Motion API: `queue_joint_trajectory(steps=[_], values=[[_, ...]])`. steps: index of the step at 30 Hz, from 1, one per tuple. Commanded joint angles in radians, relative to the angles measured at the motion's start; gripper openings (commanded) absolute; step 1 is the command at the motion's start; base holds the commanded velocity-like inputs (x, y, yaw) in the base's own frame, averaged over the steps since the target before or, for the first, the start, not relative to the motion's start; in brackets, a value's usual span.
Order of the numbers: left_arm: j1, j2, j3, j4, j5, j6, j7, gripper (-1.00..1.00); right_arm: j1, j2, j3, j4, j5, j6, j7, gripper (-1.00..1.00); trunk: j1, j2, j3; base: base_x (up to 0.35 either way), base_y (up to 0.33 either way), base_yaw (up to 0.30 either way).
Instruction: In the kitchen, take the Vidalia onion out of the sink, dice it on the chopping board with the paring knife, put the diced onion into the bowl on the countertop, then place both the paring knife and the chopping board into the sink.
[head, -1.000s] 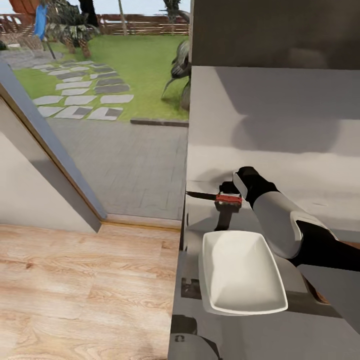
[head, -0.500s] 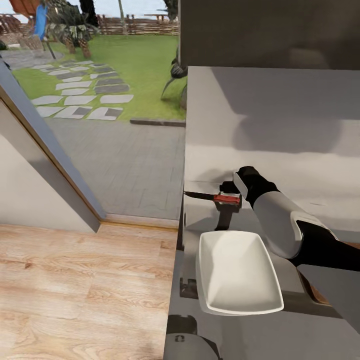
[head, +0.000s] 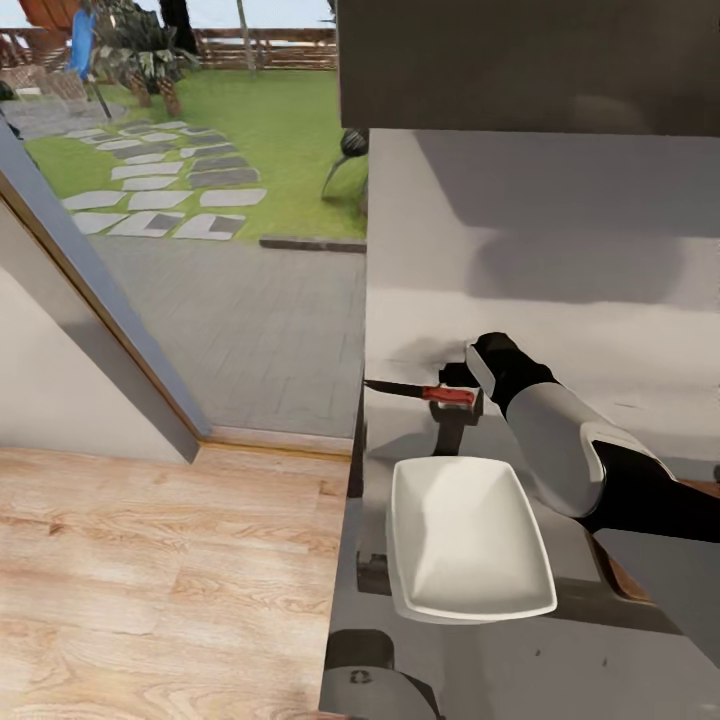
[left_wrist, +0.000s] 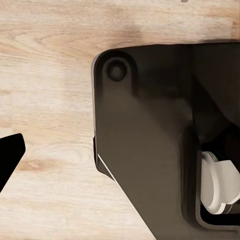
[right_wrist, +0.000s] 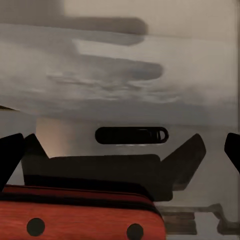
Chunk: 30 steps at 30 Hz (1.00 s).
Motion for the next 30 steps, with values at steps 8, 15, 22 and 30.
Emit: queue_joint_trajectory(steps=[8, 15, 22, 30], values=[[0.001, 0.001, -0.009, -0.002, 0.009, -0.001, 0.003, 1.00, -0.001, 0.001, -0.008, -0.001, 0.009, 0.004, 0.000, 1.00, 0.001, -0.002, -0.001, -0.002, -0.004, 0.000], [0.001, 0.001, -0.009, -0.002, 0.009, -0.001, 0.003, 1.00, -0.001, 0.002, -0.008, -0.001, 0.009, 0.004, 0.000, 1.00, 0.001, -0.002, -0.001, -0.186, 0.000, 0.000], [0.001, 0.001, -0.009, -0.002, 0.009, -0.001, 0.003, 1.00, -0.001, 0.003, -0.008, 0.001, 0.009, 0.003, 0.000, 1.00, 0.001, -0.002, -0.001, -0.082, 0.000, 0.000], [0.001, 0.001, -0.009, -0.002, 0.009, -0.001, 0.003, 1.00, -0.001, 0.003, -0.008, 0.002, 0.009, 0.003, 0.001, 1.00, 0.001, -0.002, -0.001, -0.003, 0.000, 0.000]])
